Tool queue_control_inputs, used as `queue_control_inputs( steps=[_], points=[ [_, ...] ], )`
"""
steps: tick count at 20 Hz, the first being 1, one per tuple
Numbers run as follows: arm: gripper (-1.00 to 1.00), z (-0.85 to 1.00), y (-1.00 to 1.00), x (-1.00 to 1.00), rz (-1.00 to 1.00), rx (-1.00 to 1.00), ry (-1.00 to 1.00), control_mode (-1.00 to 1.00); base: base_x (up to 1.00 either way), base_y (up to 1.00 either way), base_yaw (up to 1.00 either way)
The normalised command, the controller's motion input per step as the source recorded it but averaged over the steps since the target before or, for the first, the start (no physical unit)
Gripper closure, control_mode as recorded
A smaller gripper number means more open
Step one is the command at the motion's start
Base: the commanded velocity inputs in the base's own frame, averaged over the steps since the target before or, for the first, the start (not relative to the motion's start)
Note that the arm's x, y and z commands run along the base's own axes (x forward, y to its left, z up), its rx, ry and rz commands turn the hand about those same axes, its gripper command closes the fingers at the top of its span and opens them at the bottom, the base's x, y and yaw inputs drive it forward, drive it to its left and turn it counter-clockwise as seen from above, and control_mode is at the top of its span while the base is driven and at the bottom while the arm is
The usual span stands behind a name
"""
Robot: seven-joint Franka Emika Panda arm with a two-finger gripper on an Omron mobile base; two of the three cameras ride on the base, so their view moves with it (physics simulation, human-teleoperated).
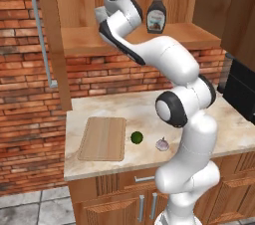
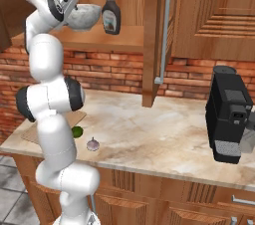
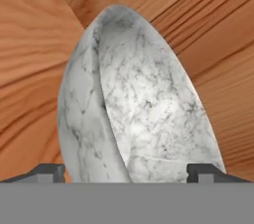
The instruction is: Open the cabinet. Place the bowl and condiment on the counter. Then place the lime and garlic on the cutting board.
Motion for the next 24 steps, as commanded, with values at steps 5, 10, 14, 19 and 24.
queue_control_inputs(
  steps=[5,10,14,19,24],
  points=[
    [1.0,-0.1,0.0,-0.05,0.0,0.0,0.0,-1.0,0.0,0.0,0.0],
    [1.0,-0.13,0.27,-0.77,0.0,-0.01,0.0,-1.0,0.0,0.0,0.0],
    [1.0,-0.13,0.47,-1.0,0.0,0.0,0.0,-1.0,0.0,0.0,0.0],
    [1.0,-0.06,0.17,-1.0,-0.03,0.0,0.0,-1.0,0.0,0.0,0.0],
    [1.0,0.0,-0.12,-1.0,-0.09,0.0,0.0,-1.0,0.0,0.0,0.0]
  ],
)
